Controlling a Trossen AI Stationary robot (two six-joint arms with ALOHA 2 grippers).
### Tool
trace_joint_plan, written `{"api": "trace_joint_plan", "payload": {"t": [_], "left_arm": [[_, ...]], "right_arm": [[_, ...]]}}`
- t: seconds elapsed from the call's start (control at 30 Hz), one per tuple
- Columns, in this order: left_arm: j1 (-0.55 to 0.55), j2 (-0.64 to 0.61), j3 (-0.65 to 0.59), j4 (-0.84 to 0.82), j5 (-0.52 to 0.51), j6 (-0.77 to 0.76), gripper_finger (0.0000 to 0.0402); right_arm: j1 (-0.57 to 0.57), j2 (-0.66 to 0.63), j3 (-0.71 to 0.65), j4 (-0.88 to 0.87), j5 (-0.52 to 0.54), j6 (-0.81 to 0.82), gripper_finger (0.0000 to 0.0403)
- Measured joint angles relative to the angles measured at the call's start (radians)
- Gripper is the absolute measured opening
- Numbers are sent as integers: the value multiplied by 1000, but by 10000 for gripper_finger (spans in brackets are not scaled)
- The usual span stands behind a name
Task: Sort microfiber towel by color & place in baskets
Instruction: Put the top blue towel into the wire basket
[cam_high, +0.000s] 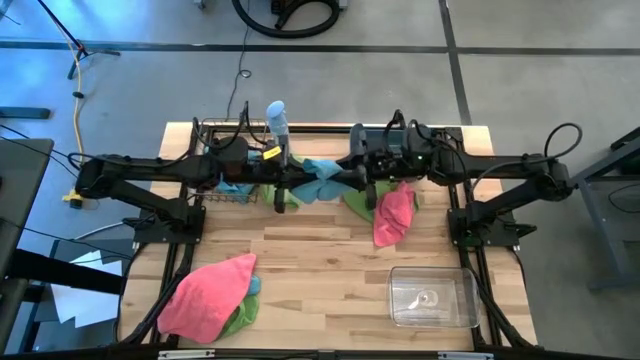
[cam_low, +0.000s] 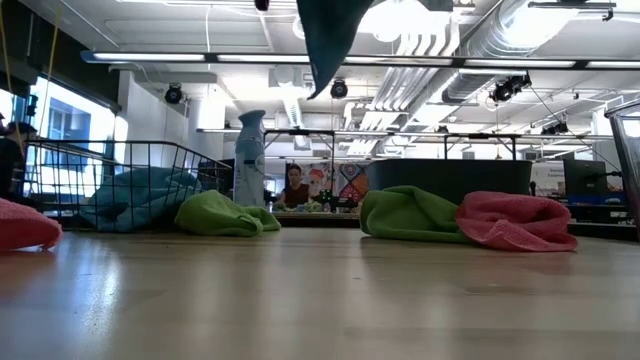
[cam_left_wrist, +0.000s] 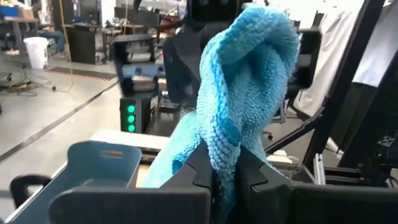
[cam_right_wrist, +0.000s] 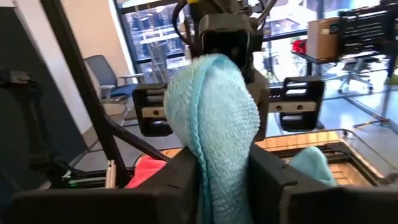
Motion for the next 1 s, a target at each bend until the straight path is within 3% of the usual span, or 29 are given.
{"api": "trace_joint_plan", "payload": {"t": [0.2, 0.33, 0.77, 1.0], "left_arm": [[2, -32, -2, -53, -12, 6, 1], [22, -79, -2, -126, -19, 13, 1], [74, -296, 0, -327, -212, 81, 0], [77, -413, 0, -459, -424, 138, 0]], "right_arm": [[0, -86, 0, -88, 103, -16, 202], [-2, -155, 0, -191, 140, -22, 239], [-3, -318, 1, -530, 225, 54, 245], [-3, -334, 1, -569, 253, 76, 245]]}}
